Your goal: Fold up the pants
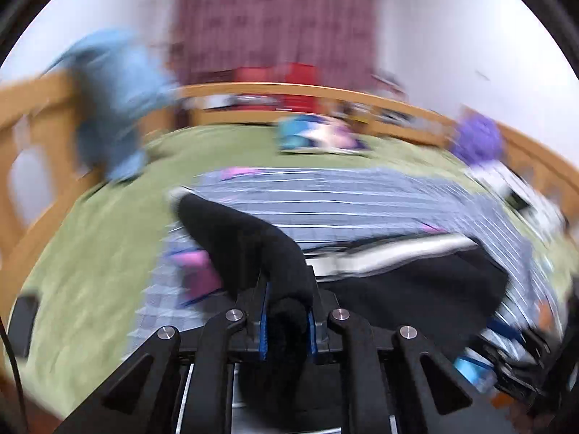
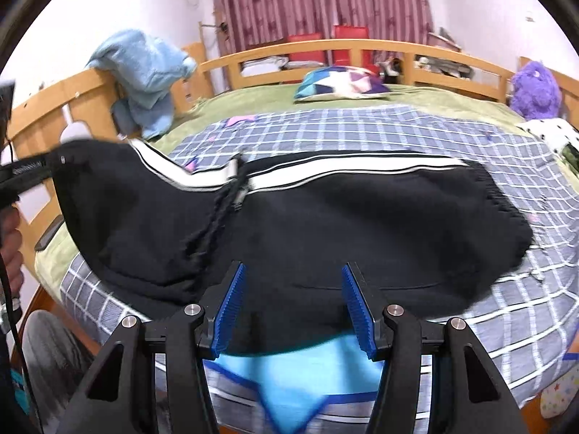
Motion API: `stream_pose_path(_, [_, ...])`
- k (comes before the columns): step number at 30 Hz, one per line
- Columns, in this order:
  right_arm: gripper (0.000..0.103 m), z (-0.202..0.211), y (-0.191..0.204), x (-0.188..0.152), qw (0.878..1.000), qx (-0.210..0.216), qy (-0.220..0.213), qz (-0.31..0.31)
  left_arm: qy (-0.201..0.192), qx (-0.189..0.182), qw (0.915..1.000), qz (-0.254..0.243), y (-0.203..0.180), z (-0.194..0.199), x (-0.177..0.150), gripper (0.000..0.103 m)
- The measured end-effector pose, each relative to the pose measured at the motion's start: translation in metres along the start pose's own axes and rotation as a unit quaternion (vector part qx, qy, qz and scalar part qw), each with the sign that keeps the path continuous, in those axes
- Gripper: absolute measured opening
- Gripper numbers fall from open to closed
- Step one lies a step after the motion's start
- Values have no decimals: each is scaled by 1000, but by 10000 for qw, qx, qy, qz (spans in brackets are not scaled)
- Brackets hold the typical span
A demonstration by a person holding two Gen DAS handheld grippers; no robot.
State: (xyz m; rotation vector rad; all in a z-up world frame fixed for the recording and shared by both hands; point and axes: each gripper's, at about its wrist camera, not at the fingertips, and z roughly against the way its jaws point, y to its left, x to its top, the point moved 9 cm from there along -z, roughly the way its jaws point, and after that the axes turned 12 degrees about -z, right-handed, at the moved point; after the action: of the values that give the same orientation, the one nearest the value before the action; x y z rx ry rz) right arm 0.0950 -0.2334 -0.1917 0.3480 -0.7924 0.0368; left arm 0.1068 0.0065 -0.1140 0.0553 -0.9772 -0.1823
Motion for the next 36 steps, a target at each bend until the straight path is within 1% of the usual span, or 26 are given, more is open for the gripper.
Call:
stream_pose_path(2, [54,8,-21,6,9999,-72,-58,-125,11,-513,9982,-304,-52,-6,11,14])
stream_pose_path(3, [54,12,-30,8,9998,-131,-88,-156,87,-825,9957,-419,-81,-14,10,14])
stream_pose_path(4, [54,17,-43,10,9995,-236,-125,-185,137,-989,9940,-457,-95,-18,7,14])
stream_pose_path(5, [54,20,-51,11,9992,-295,-140,-210,233,-1229,9910,-466,-115,-28,0,14])
stream_pose_path(6, [54,23,-61,11,9989,-358,-143,-260,416,-1457,9875,-428,-133,-41,-12,14])
stream_pose_path(8, [54,27,-79,9,9983,-417,-62,-392,748,-1628,9832,-353,-150,-57,-35,14])
stream_pose_path(10, [54,27,-90,6,9976,-342,50,-602,819,-1631,9822,-452,-157,-62,-49,15])
stream_pose_path(12, [54,24,-89,6,9977,-185,147,-634,848,-1652,9812,-524,-156,-55,-58,18])
stream_pose_path(13, [54,22,-86,8,9979,-85,136,-629,780,-1698,9813,-470,-151,-49,-54,21])
stream_pose_path(14, [54,20,-84,11,9978,-11,112,-658,714,-1805,9804,-347,-142,-39,-50,31])
stream_pose_path(15, [54,15,-78,17,9970,169,97,-753,698,-1851,9799,-260,-137,-34,-47,38])
stream_pose_path(16, [54,11,-72,21,9957,383,117,-841,678,-1834,9806,-170,-130,-27,-45,53])
stream_pose_path(17, [55,5,-67,24,9940,573,145,-920,649,-1627,9845,-104,-116,-20,-42,62])
stream_pose_path(19, [56,-16,-50,35,9884,971,281,-1135,634,-1464,9871,-101,-100,-18,-41,62])
stream_pose_path(20, [56,-26,-44,37,9858,1113,377,-1203,650,-1463,9871,-91,-94,-14,-41,62])
stream_pose_path(21, [56,-42,-35,40,9817,1275,560,-1300,657,-1435,9874,-77,-88,-13,-43,62])
stream_pose_path(24, [56,-73,-12,40,9737,1542,895,-1422,647,-1270,9898,-48,-75,-8,-45,62])
stream_pose_path(26, [56,-92,-1,39,9697,1610,1090,-1480,670,-1283,9895,33,-70,-6,-46,62])
stream_pose_path(27, [56,-97,4,38,9655,1733,1159,-1563,682,-1309,9890,66,-70,-5,-47,62])
stream_pose_path(28, [56,-100,5,39,9607,1851,1196,-1685,691,-1359,9882,119,-68,-4,-48,62])
stream_pose_path(30, [56,-99,4,41,9564,1944,1198,-1822,698,-1447,9868,197,-65,-2,-49,62])
stream_pose_path(32, [56,-93,0,45,9581,1916,1094,-1829,645,-1627,9843,222,-67,2,-48,62])
stream_pose_path(34, [56,-84,-3,52,9594,1920,983,-1817,502,-1803,9819,279,-68,9,-46,63])
stream_pose_path(35, [56,-81,-4,54,9597,1924,956,-1811,437,-1859,9812,290,-67,13,-47,66])
stream_pose_path(36, [56,-76,-5,57,9601,1929,927,-1802,406,-1875,9810,298,-66,15,-49,68])
